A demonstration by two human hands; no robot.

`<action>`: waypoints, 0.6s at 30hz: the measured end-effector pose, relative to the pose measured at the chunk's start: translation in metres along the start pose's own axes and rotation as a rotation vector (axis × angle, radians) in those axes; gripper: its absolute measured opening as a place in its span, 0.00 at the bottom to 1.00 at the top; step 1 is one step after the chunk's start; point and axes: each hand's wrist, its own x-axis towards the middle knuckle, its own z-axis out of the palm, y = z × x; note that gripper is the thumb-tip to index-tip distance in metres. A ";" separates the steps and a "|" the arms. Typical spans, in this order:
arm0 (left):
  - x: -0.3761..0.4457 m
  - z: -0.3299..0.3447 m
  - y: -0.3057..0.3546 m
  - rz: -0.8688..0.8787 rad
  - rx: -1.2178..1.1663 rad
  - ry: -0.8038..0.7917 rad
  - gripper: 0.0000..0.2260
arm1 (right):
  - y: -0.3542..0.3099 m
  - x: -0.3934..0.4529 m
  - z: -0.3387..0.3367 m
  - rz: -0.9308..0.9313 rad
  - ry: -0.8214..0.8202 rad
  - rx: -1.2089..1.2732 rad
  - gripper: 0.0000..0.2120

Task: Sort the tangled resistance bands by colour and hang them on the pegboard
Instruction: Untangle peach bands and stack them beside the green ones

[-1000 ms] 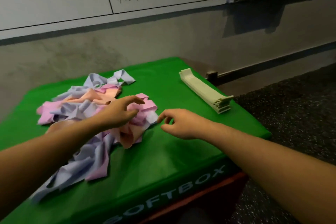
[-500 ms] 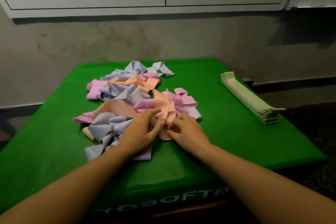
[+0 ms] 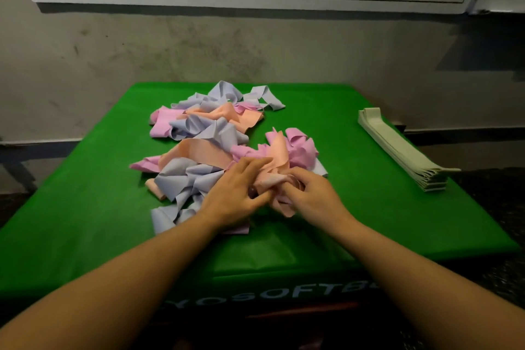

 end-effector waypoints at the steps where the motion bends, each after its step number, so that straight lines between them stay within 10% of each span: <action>1: 0.000 0.000 0.000 -0.001 0.006 -0.018 0.28 | -0.003 -0.003 -0.005 -0.005 0.012 0.044 0.05; 6: 0.000 0.002 -0.002 0.049 0.109 -0.025 0.25 | -0.017 -0.021 -0.033 -0.017 0.191 0.081 0.18; 12: -0.003 0.004 0.003 0.088 0.241 -0.019 0.26 | -0.015 -0.024 -0.051 0.471 0.252 0.680 0.06; 18: -0.003 0.003 0.002 0.099 0.260 0.011 0.23 | -0.010 -0.038 -0.063 0.608 0.347 0.669 0.03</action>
